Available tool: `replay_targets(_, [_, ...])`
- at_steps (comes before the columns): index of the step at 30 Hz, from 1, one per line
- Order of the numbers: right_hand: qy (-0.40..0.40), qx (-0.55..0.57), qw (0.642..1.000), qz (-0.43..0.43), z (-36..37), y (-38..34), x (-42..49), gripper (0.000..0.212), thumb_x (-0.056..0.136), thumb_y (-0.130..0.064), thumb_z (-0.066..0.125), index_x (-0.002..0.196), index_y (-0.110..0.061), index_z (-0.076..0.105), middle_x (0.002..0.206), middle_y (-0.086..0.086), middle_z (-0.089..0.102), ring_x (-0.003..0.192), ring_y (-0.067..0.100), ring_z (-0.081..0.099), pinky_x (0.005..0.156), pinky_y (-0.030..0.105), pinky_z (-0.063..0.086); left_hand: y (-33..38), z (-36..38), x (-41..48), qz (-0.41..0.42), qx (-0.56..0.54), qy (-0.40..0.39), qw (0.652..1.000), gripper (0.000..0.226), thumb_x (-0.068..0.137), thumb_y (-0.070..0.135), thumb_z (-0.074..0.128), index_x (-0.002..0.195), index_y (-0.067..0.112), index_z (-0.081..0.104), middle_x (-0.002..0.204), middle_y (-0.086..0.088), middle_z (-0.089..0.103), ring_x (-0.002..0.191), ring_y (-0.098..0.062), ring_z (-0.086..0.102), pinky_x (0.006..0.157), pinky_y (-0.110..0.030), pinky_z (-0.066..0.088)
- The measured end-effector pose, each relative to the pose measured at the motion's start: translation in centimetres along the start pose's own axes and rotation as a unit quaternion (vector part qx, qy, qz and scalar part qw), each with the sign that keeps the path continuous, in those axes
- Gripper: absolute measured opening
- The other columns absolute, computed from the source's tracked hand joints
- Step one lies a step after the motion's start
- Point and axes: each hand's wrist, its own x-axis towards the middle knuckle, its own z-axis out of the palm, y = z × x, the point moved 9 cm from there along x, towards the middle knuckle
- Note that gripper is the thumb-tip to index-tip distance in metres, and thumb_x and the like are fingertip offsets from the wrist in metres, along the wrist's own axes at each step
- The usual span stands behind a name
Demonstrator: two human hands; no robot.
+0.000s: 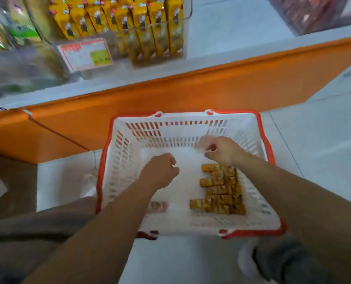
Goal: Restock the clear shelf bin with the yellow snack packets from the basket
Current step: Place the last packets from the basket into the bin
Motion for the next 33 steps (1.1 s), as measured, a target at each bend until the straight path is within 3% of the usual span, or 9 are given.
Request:
replay_targets(4, [-0.073,-0.036,0.992,0.093,6.1,5.3,2.1,0.055,0.092,-0.039,0.065,0.140,-0.016,0.051,0.140,0.010,0.053,0.118,0.027,0.056,0.091,0.035,0.046,-1.0,8.5,3.4,-0.009,-0.016,-0.079,0.997,0.039,0.094,0.042,0.067,0.126,0.023,0.058,0.118,0.001,0.066,0.107,-0.022,0.061,0.094,-0.040,0.052])
replay_targets(6, [-0.097,-0.064,0.988,0.102,7.8,6.7,3.1,0.065,0.092,-0.044,0.064,0.147,-0.018,0.042,0.144,0.010,0.050,0.119,0.028,0.057,0.087,0.035,0.045,-1.0,11.9,4.6,-0.002,-0.017,-0.138,0.990,0.047,0.091,0.044,0.071,0.130,0.023,0.056,0.123,0.002,0.063,0.105,-0.019,0.058,0.089,-0.035,0.050])
replay_targets(11, [-0.163,-0.144,0.972,0.091,10.1,9.2,4.3,0.072,0.081,-0.052,0.072,0.140,-0.018,0.049,0.136,0.010,0.055,0.119,0.029,0.055,0.089,0.034,0.044,-0.5,17.6,5.6,0.059,0.033,-0.249,0.966,0.065,0.084,0.036,0.080,0.142,0.023,0.052,0.141,-0.002,0.058,0.124,-0.024,0.056,0.099,-0.031,0.045])
replay_targets(15, [-0.166,-0.218,0.960,0.064,10.0,9.5,5.0,0.071,0.075,-0.059,0.070,0.130,-0.019,0.052,0.125,0.009,0.061,0.107,0.030,0.059,0.083,0.037,0.050,-0.2,19.6,5.4,0.090,0.006,-0.281,0.955,0.063,0.080,0.031,0.084,0.136,0.023,0.056,0.123,0.002,0.063,0.115,-0.017,0.061,0.088,-0.025,0.043])
replay_targets(20, [-0.173,-0.232,0.953,0.084,10.2,9.9,4.9,0.063,0.074,-0.066,0.067,0.110,-0.017,0.049,0.105,0.007,0.060,0.083,0.025,0.050,0.067,0.034,0.040,-0.8,20.0,6.0,0.095,0.028,-0.269,0.958,0.060,0.081,0.037,0.082,0.132,0.023,0.054,0.121,-0.001,0.064,0.108,-0.023,0.062,0.082,-0.028,0.043])
replay_targets(24, [-0.158,-0.197,0.963,0.098,10.0,9.8,4.7,0.071,0.073,-0.067,0.070,0.116,-0.015,0.051,0.093,0.002,0.050,0.085,0.023,0.050,0.067,0.034,0.039,-2.0,17.5,7.6,0.065,-0.035,-0.205,0.976,0.050,0.078,0.038,0.085,0.122,0.023,0.067,0.107,0.002,0.064,0.093,-0.019,0.062,0.082,-0.030,0.050])
replay_targets(27, [-0.135,-0.139,0.972,0.134,9.7,10.2,4.7,0.070,0.072,-0.064,0.073,0.114,-0.013,0.051,0.093,0.002,0.051,0.084,0.023,0.052,0.064,0.034,0.040,-1.9,15.5,8.5,0.078,-0.088,-0.136,0.984,0.044,0.074,0.033,0.089,0.113,0.023,0.072,0.107,0.004,0.060,0.100,-0.020,0.062,0.088,-0.035,0.050])
replay_targets(30, [-0.095,-0.037,0.977,0.188,9.4,10.9,4.7,0.058,0.072,-0.063,0.074,0.091,-0.013,0.051,0.080,0.002,0.051,0.070,0.017,0.051,0.052,0.031,0.034,-0.7,16.0,8.6,0.094,-0.133,-0.135,0.977,0.039,0.074,0.028,0.089,0.106,0.024,0.067,0.120,0.000,0.062,0.109,-0.021,0.060,0.093,-0.034,0.049])
replay_targets(33, [-0.073,0.037,0.972,0.221,9.6,11.7,4.6,0.050,0.076,-0.060,0.072,0.073,-0.015,0.049,0.070,0.002,0.051,0.061,0.016,0.051,0.049,0.030,0.032,-0.4,17.2,8.6,0.058,-0.189,-0.151,0.969,0.038,0.073,0.027,0.090,0.098,0.028,0.061,0.099,0.001,0.067,0.099,-0.028,0.068,0.089,-0.047,0.057])
